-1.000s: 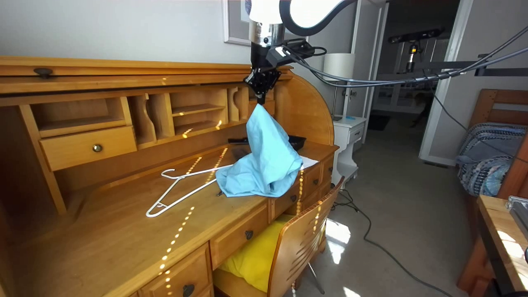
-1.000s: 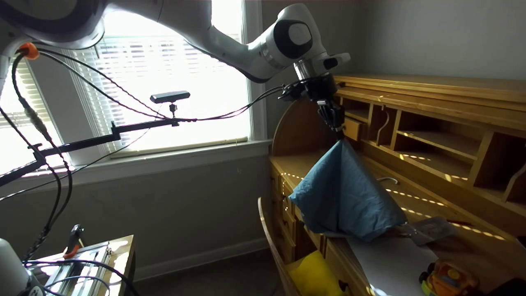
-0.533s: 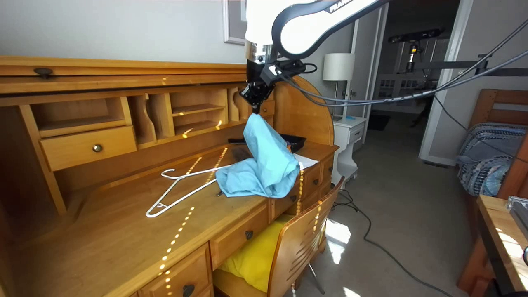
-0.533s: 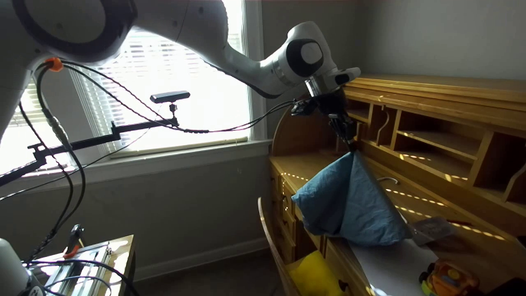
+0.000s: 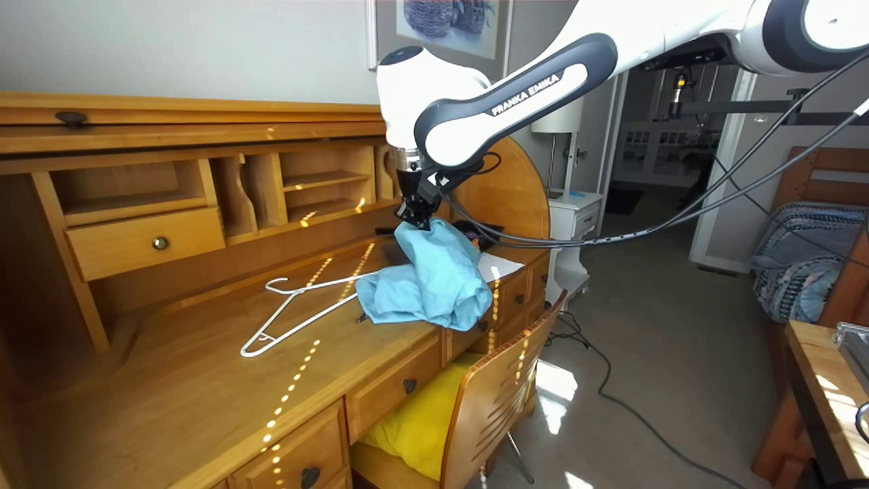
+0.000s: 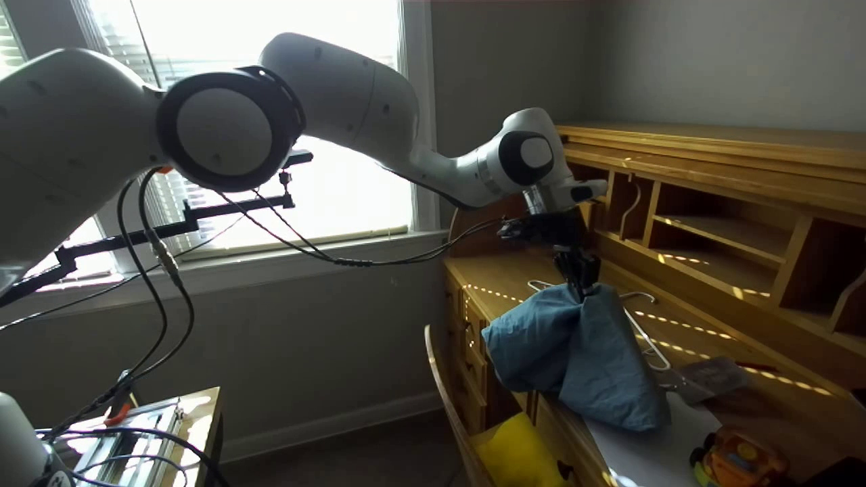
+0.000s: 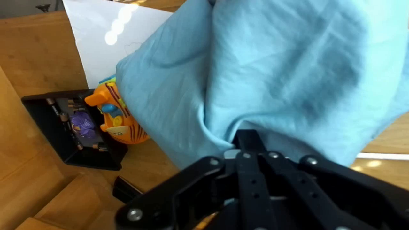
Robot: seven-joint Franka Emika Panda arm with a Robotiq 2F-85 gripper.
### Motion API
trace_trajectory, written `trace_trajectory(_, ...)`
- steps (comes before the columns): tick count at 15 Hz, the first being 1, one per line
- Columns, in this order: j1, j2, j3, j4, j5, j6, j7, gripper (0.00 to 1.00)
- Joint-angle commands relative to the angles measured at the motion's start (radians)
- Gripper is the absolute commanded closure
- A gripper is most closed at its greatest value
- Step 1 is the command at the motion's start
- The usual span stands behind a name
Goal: Put the towel on the table
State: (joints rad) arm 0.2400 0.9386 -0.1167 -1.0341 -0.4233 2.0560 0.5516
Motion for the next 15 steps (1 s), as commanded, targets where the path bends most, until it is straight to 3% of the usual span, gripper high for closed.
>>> trace_trajectory(1, 0.012, 0.074, -0.022, 0.162, 0.05, -0.121, -0.041, 0.67)
trace_trajectory(4, 0.021, 0.024, -0.018, 0.162, 0.059, -0.175, -0.031, 0.45)
trace_trajectory(6, 0.009, -0.024, 0.025, 0.15, 0.057, -0.231, -0.046, 0.31)
trace_trajectory(10, 0.014, -0.135, 0.06, 0.108, 0.092, -0.435, -0.037, 0.04)
trace_trajectory(15, 0.022, -0.319, 0.103, -0.048, 0.132, -0.593, 0.015, 0.0)
